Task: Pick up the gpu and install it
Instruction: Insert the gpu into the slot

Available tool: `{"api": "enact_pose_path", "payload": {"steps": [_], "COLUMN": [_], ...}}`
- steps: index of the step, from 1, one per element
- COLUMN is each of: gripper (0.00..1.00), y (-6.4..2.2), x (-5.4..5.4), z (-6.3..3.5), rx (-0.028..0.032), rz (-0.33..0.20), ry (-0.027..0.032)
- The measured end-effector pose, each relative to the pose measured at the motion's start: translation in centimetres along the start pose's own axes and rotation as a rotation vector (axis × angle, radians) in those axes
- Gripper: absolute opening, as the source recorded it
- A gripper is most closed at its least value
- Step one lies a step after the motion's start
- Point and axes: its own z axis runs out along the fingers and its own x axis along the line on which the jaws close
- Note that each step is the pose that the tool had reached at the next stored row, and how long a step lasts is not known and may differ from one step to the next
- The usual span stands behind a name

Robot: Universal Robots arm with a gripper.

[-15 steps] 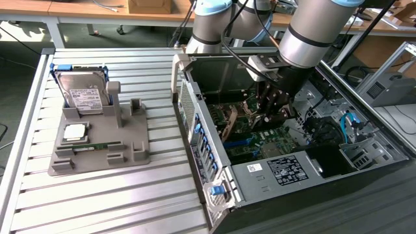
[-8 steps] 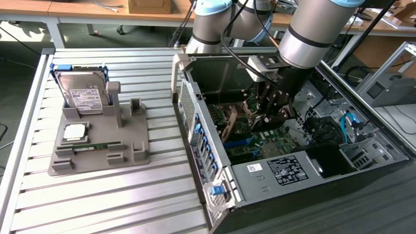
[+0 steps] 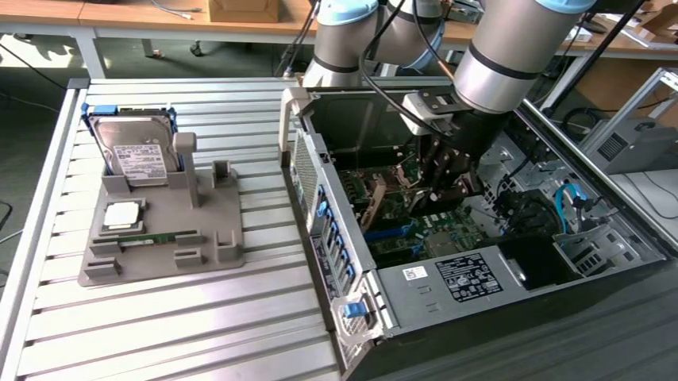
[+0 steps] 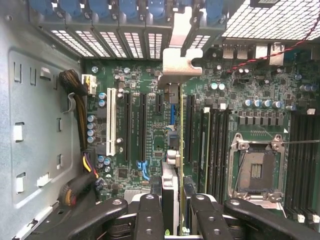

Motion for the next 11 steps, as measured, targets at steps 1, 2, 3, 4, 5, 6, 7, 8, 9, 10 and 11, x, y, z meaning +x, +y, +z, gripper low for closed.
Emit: {"api": "enact_pose_path", "payload": {"steps": [1,2,3,4,5,6,7,8,9,10,11], "gripper": [0.27,0.27,0.27,0.27,0.27,0.27,0.27,0.27,0.27,0.27,0.27], "y": [0.02,0.03,0.05,0.07,0.08,0.10,0.11,0.13,0.14,0.14,0.14], "x": [0.01,0.02,0.03,0.04,0.05,0.06,0.07,0.08,0.09,0.09,0.09], "z": [0.00,0.00,0.00,0.00,0.01,0.01,0.01,0.01,0.01,0.01,0.01], "rx": [0.0000,0.0000,0.0000,0.0000,0.0000,0.0000,0.0000,0.0000,0.0000,0.0000,0.0000], "rz": [0.000,0.000,0.000,0.000,0.000,0.000,0.000,0.000,0.000,0.000,0.000], "ry": [0.0000,0.0000,0.0001,0.0000,0.0000,0.0000,0.0000,0.0000,0.0000,0.0000,0.0001]}}
